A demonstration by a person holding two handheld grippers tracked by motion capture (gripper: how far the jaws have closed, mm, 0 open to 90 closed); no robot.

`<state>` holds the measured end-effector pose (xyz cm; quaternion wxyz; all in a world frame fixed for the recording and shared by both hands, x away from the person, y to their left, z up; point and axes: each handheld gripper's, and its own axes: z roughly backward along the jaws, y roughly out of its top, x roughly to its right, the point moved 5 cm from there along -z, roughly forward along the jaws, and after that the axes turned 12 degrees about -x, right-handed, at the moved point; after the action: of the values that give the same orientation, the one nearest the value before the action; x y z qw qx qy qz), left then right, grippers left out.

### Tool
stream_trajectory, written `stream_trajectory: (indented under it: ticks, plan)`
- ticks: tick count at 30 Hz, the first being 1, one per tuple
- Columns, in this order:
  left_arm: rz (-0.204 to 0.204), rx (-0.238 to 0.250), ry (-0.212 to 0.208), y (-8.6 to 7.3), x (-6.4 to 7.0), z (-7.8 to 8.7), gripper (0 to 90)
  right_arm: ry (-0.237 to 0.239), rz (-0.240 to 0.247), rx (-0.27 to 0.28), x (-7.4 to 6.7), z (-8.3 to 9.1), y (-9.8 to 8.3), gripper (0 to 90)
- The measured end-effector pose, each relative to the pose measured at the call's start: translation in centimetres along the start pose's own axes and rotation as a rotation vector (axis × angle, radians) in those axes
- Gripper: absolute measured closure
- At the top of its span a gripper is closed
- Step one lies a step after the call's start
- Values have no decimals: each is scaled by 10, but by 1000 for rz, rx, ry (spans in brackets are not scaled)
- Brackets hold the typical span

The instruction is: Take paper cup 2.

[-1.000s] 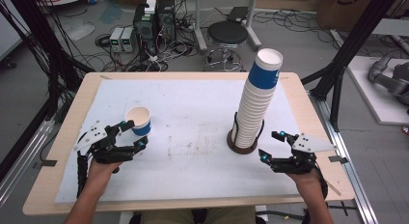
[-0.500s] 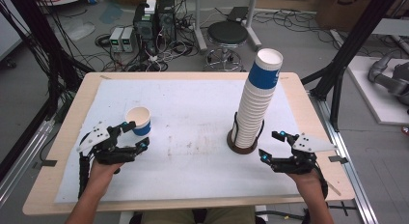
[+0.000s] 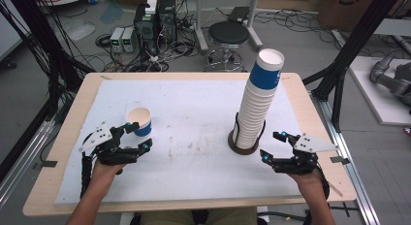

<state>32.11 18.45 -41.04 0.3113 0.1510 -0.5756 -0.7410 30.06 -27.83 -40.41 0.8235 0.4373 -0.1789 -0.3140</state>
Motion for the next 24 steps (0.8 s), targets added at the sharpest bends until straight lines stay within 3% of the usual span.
stream_trajectory:
  ticks: [7,13,18,24]
  plan:
    - [-22,-14,-31,5,5,-5,167,7,4,0,0,0,0,208]
    - [-43,-9,-72,24,11,-14,166,12,-6,3,0,1,0,208]
    - [-16,11,-125,49,11,-24,169,11,-6,3,1,1,0,208]
    - [-39,17,-169,82,19,-34,168,13,-9,-1,2,1,0,208]
